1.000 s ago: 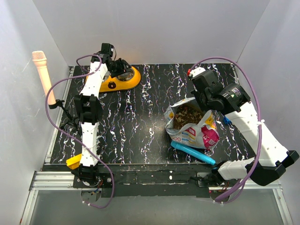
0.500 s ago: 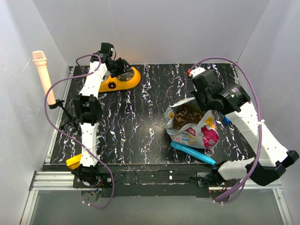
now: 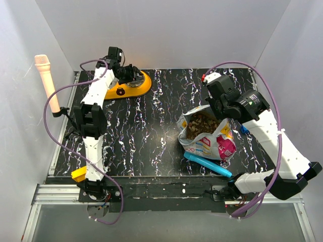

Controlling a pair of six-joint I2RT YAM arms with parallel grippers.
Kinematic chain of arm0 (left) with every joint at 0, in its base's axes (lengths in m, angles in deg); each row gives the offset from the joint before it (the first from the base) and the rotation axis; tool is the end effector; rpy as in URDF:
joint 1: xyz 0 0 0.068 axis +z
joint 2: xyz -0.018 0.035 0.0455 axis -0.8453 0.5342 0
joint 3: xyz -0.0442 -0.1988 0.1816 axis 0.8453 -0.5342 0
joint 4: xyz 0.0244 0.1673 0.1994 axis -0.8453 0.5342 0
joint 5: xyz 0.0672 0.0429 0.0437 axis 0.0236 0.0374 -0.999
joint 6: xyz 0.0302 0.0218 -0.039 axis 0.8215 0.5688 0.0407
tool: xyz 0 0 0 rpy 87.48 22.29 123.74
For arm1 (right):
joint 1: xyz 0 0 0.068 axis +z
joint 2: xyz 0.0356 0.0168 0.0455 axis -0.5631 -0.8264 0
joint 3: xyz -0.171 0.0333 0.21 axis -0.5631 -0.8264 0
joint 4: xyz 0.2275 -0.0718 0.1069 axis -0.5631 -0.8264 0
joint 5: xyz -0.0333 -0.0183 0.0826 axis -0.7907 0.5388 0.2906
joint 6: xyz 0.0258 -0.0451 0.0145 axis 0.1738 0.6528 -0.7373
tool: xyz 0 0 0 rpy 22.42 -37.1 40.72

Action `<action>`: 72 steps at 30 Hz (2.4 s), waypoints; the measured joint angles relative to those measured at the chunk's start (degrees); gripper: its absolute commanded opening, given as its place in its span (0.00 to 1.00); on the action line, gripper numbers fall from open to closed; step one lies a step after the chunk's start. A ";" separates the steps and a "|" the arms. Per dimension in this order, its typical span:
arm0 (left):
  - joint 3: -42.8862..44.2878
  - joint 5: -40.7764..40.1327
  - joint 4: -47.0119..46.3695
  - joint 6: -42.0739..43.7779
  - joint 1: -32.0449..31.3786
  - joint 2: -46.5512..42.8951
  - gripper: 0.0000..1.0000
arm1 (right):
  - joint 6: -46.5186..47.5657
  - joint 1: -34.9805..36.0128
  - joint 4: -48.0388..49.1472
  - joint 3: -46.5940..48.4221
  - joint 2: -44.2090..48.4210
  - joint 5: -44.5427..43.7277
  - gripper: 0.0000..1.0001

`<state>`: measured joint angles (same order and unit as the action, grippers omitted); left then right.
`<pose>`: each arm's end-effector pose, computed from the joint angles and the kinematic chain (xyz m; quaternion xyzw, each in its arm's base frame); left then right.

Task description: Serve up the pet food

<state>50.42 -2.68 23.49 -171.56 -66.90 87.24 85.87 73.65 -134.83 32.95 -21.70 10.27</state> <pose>0.4842 -0.0909 0.2898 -0.6681 0.6711 -0.3214 0.0066 0.1803 0.1254 0.4361 -0.2041 0.8914 -0.1044 0.3910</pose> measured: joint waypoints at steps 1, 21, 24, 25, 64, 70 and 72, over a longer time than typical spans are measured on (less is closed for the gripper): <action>-2.12 0.02 -0.76 1.20 0.00 -1.42 0.00 | 0.00 0.00 0.00 0.00 0.00 0.07 0.01; -42.66 4.81 -30.23 18.27 -1.44 -37.05 0.00 | -0.61 0.00 1.01 -1.68 2.10 0.42 0.01; -47.54 7.65 -35.45 20.39 -2.64 -42.38 0.00 | -0.63 0.00 1.07 -2.14 2.69 0.59 0.01; -48.61 8.39 -36.35 21.09 -3.13 -43.93 0.00 | -0.63 0.00 1.09 -2.14 2.69 0.63 0.01; -57.40 34.18 -5.64 46.31 -13.20 -62.64 0.00 | -5.49 0.96 5.40 17.22 -18.38 11.67 0.01; -57.35 35.04 0.55 50.51 -13.18 -63.41 0.00 | -6.40 1.55 7.23 14.69 -16.61 12.13 0.01; -55.45 34.60 4.79 53.02 -13.20 -63.39 0.00 | -6.38 1.57 7.23 14.69 -16.61 12.09 0.01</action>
<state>-5.03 31.92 28.28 -118.53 -80.10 23.86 79.49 75.22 -127.60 47.63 -38.31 22.36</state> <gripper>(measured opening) 0.216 0.023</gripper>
